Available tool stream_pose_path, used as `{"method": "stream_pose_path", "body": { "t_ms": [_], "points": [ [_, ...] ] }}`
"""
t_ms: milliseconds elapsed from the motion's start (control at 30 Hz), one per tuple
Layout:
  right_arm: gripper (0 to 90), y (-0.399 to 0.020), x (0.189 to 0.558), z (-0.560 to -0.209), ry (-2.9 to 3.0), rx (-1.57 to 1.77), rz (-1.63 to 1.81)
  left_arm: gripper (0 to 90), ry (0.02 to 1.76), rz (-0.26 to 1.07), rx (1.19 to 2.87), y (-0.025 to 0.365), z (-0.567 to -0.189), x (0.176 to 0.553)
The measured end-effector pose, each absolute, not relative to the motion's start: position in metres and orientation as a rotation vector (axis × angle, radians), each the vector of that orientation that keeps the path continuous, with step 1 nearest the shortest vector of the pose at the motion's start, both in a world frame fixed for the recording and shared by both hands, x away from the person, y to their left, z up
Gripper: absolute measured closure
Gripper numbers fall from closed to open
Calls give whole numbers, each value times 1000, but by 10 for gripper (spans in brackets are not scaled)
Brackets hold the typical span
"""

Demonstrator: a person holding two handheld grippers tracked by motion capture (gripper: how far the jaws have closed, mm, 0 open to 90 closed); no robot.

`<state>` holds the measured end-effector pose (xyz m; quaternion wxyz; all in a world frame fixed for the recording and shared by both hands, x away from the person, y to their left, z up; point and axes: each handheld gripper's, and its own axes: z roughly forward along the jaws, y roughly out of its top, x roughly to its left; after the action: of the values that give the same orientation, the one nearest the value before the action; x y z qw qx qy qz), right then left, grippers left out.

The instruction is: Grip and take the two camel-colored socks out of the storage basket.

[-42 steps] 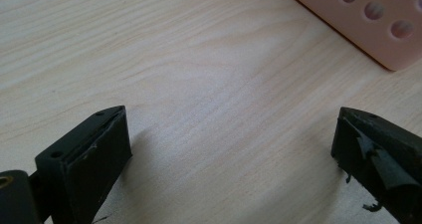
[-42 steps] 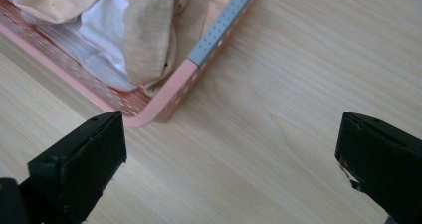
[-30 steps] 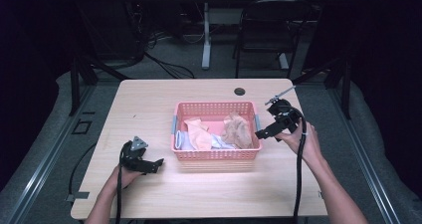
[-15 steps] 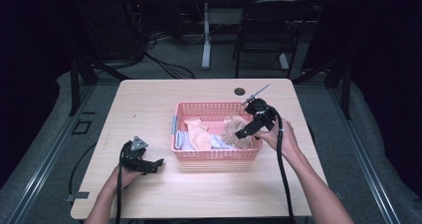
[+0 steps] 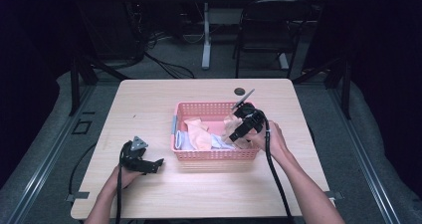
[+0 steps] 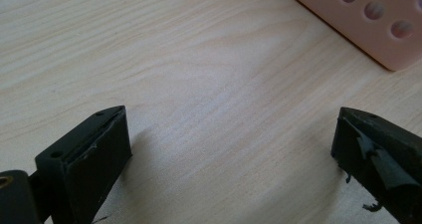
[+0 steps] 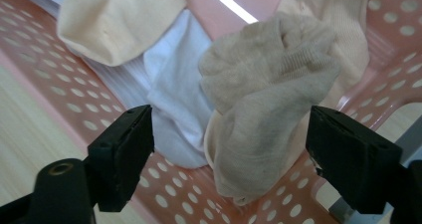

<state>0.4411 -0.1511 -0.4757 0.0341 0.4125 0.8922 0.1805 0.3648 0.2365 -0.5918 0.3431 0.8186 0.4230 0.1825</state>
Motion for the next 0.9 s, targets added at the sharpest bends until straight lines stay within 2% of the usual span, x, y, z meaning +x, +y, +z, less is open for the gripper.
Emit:
{"method": "stream_pose_path", "body": {
  "t_ms": [67, 100, 133, 167, 233, 433, 467, 500, 633, 900],
  "points": [
    [237, -151, 442, -478, 2741, 1279, 532, 19, 1099, 475, 2128, 237, -592, 365],
    [284, -151, 444, -483, 2736, 1279, 496, 20, 1099, 475, 2128, 237, -592, 365],
    [284, -151, 444, -483, 2736, 1279, 496, 19, 1099, 475, 2128, 237, -592, 365],
    [370, -150, 445, -488, 2727, 1298, 485, 19, 1099, 474, 2128, 237, -592, 365],
    [432, -150, 446, -489, 2736, 1298, 452, 19, 1099, 474, 2128, 237, -592, 365],
    [698, -149, 446, -491, 2706, 1297, 390, 20, 1099, 475, 2128, 237, -592, 365],
    [698, -149, 446, -491, 2706, 1297, 390, 19, 1099, 475, 2128, 237, -592, 365],
    [770, -150, 446, -490, 2707, 1283, 376, 20, 1100, 474, 2127, 236, -592, 365],
    [827, -152, 444, -486, 2685, 1287, 395, 19, 1099, 474, 2128, 237, -592, 365],
    [836, -157, 438, -468, 2652, 1276, 474, 19, 1099, 474, 2128, 237, -592, 365]
  ]
}}
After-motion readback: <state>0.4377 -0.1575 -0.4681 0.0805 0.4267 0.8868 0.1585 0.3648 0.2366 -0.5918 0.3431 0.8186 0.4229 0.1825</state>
